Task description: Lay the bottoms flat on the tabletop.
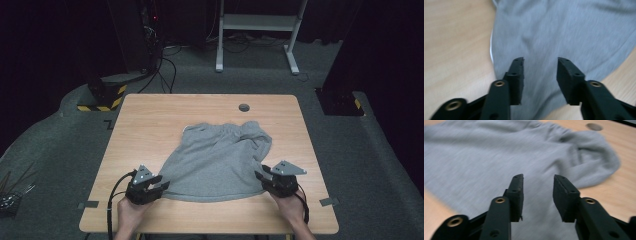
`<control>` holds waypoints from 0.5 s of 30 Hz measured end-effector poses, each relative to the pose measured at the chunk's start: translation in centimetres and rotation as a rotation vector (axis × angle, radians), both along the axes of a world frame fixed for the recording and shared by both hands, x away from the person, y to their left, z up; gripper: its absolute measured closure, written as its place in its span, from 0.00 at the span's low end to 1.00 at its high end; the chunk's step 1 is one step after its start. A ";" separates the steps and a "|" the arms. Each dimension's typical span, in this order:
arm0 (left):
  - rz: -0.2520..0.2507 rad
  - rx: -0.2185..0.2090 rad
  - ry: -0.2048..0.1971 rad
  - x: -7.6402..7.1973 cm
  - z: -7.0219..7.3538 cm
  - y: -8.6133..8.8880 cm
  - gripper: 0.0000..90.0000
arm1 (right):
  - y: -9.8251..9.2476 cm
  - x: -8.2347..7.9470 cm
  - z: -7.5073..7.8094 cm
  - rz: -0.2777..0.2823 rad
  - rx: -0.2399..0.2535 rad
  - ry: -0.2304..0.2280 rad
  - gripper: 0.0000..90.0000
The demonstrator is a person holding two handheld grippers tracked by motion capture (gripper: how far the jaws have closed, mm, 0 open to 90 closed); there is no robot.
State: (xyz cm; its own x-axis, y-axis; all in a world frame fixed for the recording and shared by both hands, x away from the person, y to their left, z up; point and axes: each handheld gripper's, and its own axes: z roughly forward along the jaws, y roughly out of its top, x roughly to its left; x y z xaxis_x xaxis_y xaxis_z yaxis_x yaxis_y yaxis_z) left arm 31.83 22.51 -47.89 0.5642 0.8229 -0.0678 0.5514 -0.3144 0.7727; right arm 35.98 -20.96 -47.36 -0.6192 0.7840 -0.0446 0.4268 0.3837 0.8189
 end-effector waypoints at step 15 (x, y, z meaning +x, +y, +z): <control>-0.027 0.124 0.103 3.4 -3.3 -3.9 0.87 | 2.9 0.3 -3.7 0.145 -0.175 0.176 1.00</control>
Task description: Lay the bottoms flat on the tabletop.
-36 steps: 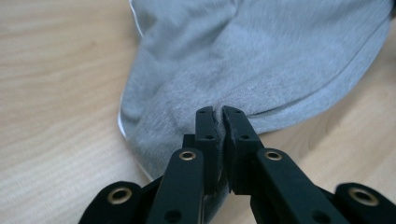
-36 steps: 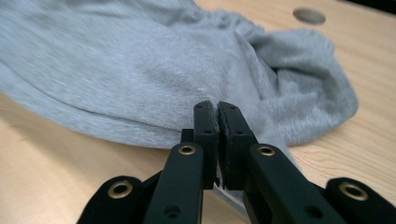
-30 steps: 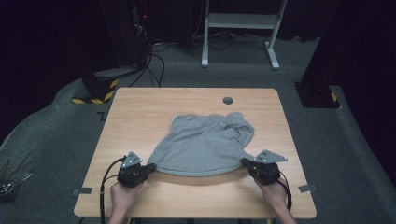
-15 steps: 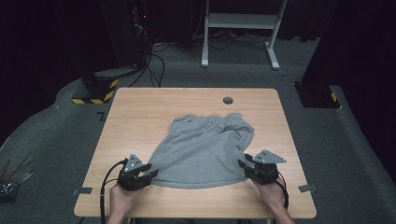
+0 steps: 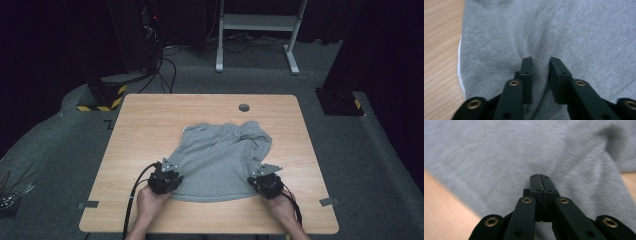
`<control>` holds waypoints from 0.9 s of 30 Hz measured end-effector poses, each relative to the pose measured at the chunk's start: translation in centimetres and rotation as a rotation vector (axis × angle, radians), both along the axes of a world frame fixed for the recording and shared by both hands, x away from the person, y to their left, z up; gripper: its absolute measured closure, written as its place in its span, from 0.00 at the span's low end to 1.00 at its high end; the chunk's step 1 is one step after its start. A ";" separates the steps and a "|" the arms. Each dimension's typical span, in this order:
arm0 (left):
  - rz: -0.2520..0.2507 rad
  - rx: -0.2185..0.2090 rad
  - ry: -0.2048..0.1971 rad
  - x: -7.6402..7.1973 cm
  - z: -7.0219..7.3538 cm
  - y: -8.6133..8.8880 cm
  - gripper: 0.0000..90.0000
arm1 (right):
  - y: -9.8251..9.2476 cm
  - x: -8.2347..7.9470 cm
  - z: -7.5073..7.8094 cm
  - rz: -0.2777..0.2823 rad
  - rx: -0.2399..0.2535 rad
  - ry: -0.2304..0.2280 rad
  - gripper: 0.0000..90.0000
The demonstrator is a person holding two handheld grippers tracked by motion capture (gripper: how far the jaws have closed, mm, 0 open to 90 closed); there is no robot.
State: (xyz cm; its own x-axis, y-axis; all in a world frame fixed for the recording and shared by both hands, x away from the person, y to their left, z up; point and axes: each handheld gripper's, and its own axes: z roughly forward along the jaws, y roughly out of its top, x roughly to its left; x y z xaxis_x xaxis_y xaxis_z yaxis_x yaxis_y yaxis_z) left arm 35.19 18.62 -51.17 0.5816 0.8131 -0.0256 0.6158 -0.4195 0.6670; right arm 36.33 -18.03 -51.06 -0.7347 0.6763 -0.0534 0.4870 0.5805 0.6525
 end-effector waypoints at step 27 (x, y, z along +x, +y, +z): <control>0.101 -0.026 -0.061 0.5 -0.8 0.3 0.44 | -2.8 6.1 0.5 -0.264 0.108 0.010 0.58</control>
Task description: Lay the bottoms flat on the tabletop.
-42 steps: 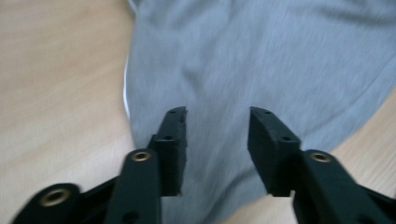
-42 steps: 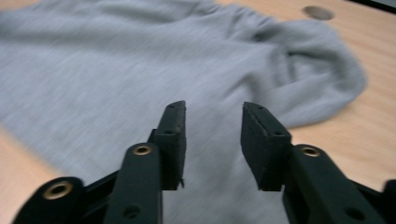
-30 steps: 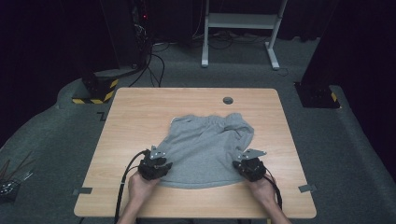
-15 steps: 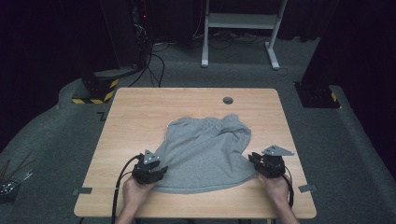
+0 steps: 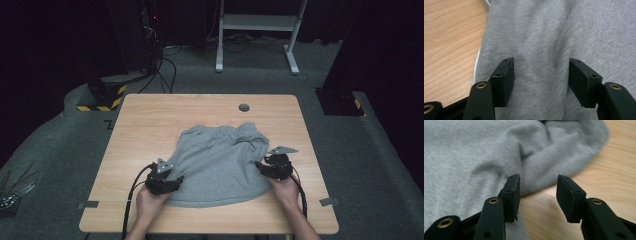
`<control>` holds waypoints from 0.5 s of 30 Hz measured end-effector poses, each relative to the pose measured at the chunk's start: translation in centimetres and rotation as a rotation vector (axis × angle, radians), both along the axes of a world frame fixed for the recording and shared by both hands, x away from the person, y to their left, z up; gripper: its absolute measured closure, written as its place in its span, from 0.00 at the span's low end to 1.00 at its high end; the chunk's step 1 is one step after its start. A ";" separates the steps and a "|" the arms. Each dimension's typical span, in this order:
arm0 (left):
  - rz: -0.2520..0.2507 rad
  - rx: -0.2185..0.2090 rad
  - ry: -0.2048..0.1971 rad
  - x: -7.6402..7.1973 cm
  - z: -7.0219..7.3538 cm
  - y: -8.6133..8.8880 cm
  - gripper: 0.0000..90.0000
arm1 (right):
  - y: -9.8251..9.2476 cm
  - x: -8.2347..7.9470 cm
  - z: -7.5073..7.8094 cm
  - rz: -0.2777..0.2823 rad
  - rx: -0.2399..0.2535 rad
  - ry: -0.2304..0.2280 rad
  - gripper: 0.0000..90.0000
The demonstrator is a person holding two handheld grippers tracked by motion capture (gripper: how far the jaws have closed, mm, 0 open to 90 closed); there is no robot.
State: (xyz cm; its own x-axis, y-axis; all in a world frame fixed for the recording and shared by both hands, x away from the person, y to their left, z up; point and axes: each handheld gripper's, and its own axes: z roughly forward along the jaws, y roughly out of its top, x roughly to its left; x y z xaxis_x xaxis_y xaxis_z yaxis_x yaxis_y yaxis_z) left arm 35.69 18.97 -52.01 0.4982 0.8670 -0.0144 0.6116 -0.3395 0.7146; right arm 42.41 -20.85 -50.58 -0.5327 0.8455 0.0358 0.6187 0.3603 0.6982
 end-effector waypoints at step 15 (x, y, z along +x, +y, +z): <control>-0.014 -0.023 -0.063 -0.8 -0.7 0.6 0.45 | 1.0 1.6 0.7 0.036 -0.097 0.014 0.99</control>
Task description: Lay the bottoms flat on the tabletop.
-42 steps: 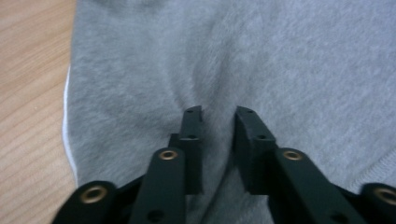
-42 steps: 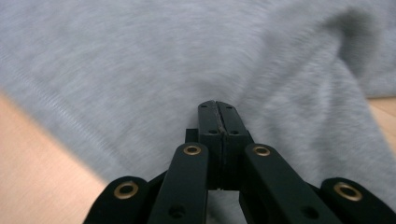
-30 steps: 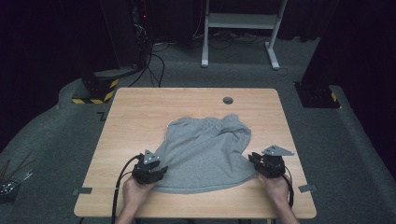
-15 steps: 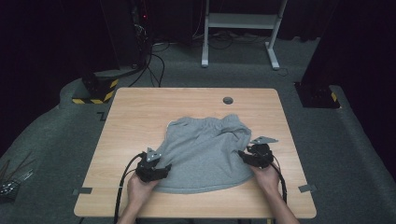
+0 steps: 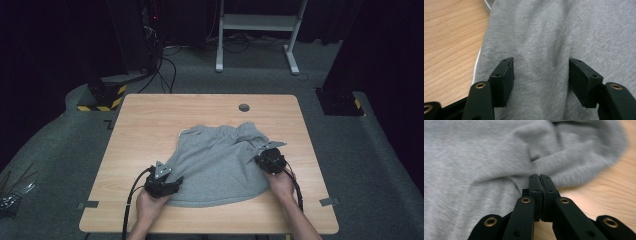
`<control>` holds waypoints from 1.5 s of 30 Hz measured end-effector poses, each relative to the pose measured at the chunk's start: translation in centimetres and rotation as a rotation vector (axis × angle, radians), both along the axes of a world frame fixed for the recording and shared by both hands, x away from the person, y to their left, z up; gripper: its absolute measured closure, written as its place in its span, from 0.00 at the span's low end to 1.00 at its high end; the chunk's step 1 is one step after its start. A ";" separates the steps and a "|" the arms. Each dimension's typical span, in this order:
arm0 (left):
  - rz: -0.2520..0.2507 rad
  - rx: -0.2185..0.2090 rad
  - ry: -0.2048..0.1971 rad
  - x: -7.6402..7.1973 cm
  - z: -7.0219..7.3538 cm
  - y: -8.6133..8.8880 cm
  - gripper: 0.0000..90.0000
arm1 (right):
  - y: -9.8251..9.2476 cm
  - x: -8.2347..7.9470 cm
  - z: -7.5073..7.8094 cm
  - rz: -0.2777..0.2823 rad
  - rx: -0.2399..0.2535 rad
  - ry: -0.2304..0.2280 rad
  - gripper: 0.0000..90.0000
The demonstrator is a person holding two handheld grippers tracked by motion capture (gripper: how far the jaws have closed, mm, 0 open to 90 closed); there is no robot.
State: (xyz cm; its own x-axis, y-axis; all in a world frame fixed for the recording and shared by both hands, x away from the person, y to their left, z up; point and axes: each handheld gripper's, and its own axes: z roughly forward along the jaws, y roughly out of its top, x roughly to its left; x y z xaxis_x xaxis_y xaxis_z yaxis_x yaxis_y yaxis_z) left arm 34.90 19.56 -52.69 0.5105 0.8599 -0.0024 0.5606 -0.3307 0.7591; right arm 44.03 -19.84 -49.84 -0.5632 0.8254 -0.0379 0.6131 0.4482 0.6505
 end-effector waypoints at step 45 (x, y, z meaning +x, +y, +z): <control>0.080 -0.013 0.001 -1.1 -0.1 4.2 0.48 | -3.1 -2.1 -0.9 -0.052 -0.051 0.003 0.93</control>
State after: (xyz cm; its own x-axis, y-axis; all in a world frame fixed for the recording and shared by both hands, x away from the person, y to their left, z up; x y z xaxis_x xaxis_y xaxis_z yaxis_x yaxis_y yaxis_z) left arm 33.79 23.75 -52.75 0.4397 0.8980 -0.0147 0.5859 -0.2745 0.7625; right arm 41.98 -22.98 -50.70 -0.5200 0.8505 -0.0794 0.6381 0.4486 0.6257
